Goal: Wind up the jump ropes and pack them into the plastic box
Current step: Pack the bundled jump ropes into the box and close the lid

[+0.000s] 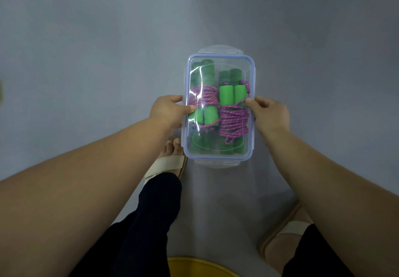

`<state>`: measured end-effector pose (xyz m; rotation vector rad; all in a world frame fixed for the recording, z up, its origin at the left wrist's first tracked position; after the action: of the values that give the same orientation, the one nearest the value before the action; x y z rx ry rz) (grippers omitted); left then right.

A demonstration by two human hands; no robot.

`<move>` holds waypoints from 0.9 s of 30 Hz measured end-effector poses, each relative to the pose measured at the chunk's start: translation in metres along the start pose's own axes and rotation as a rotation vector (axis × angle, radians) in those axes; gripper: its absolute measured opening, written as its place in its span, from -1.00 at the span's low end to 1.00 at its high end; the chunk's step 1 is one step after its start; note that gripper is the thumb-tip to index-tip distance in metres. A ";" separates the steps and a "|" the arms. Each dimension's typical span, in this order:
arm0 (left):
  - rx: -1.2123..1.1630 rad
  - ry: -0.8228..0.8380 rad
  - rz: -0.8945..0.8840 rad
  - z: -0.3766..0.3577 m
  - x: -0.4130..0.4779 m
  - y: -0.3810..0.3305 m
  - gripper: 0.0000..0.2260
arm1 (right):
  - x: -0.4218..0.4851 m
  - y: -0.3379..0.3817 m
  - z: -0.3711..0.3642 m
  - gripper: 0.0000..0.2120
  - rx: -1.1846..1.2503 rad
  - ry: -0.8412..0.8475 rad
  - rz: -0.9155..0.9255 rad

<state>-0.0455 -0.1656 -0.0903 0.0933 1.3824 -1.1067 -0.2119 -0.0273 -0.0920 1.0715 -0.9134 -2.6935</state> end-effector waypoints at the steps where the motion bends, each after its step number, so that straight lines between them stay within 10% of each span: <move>1: -0.008 -0.022 0.000 0.000 0.001 0.002 -0.50 | -0.009 -0.005 0.000 -0.59 -0.008 -0.002 0.008; 27: 0.035 -0.110 0.010 -0.001 0.001 0.010 -0.57 | -0.036 -0.028 0.000 -0.69 -0.081 -0.040 -0.100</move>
<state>-0.0395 -0.1600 -0.0964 0.0638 1.2640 -1.1113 -0.1814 0.0065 -0.0868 1.0789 -0.7690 -2.8159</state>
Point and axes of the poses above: each hand's wrist, its own x-axis towards the middle knuckle, its own z-axis out of the back of the hand, y = z × x, the point moved 2 cm from there along x, towards the middle knuckle, and after that the axes turned 1 degree about x, right-handed, at the moved point
